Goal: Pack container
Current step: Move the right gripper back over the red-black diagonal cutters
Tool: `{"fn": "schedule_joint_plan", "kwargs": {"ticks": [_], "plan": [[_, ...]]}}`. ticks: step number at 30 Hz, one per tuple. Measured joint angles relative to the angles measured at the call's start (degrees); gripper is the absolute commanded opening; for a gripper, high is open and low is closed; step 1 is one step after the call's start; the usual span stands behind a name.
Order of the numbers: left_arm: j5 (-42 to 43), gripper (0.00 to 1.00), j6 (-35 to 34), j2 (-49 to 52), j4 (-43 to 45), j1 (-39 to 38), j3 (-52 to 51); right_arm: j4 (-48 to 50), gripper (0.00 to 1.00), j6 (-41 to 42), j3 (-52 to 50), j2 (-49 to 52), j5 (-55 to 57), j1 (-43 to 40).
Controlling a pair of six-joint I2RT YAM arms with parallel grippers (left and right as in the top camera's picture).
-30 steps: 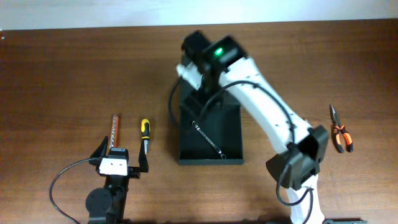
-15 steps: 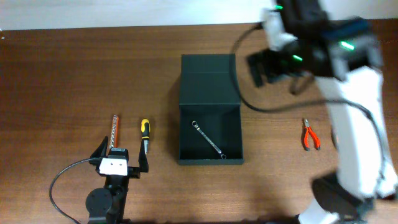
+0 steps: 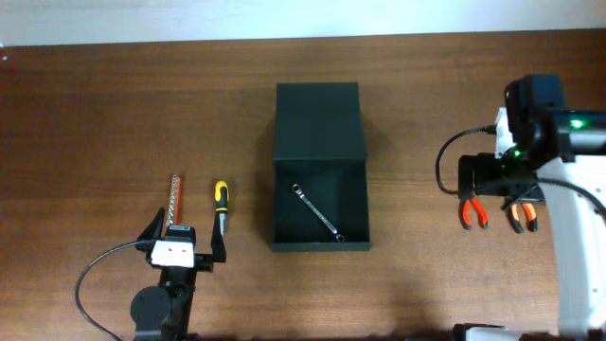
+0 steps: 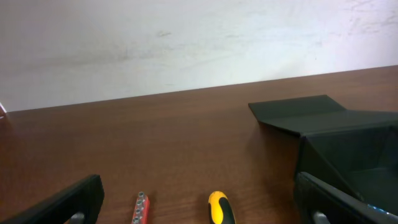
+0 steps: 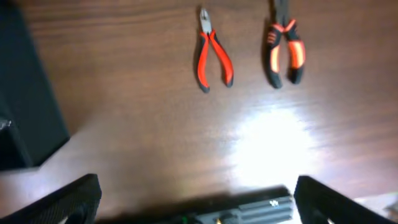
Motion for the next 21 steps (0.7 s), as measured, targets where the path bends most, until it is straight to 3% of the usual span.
{"fn": "schedule_joint_plan", "kwargs": {"ticks": [14,21], "plan": [[0.0,0.99,0.0,0.0,0.0,0.0,0.0,29.1,0.99,-1.4,-21.8,0.3,-8.5,-1.3],[0.0,0.99,0.0,0.0,0.0,0.0,0.0,30.2,0.99,-1.7,-24.4,0.4,-8.9,-1.3]]}}
